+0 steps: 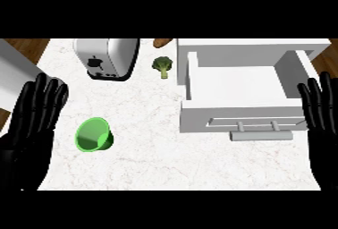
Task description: Pick up the cup, place it into the drawer and close the drawer
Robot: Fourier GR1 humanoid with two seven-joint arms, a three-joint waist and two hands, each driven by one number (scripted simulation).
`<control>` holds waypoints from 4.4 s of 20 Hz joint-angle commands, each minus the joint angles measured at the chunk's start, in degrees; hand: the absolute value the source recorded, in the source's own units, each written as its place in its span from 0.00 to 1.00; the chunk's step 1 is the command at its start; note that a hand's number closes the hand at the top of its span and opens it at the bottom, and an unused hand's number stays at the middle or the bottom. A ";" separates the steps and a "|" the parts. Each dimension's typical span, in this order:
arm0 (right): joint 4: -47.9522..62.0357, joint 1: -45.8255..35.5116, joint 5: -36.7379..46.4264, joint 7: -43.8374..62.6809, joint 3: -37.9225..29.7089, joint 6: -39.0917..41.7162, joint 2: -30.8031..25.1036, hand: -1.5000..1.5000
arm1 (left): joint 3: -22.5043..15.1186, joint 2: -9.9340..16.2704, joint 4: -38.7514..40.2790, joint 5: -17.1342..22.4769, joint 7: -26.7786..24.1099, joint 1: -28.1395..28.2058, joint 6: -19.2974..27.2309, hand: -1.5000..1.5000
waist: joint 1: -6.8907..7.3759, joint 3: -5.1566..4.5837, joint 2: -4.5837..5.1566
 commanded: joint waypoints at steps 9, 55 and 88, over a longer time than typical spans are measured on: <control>1.11 -1.03 -0.73 4.84 4.70 5.77 -2.27 0.00 | 9.96 2.23 8.09 22.86 4.74 5.01 -9.51 0.00 | 1.45 0.09 -0.06; 12.13 -17.88 -6.44 7.66 -5.78 10.55 -5.46 0.00 | 20.19 11.03 107.78 -0.74 -54.96 -25.20 -14.02 0.00 | 0.01 0.02 0.22; 16.98 -17.48 -8.01 3.90 -8.92 14.51 -8.26 0.00 | 21.94 6.40 104.24 -0.82 -68.08 -29.79 -8.33 1.00 | -0.38 0.00 0.53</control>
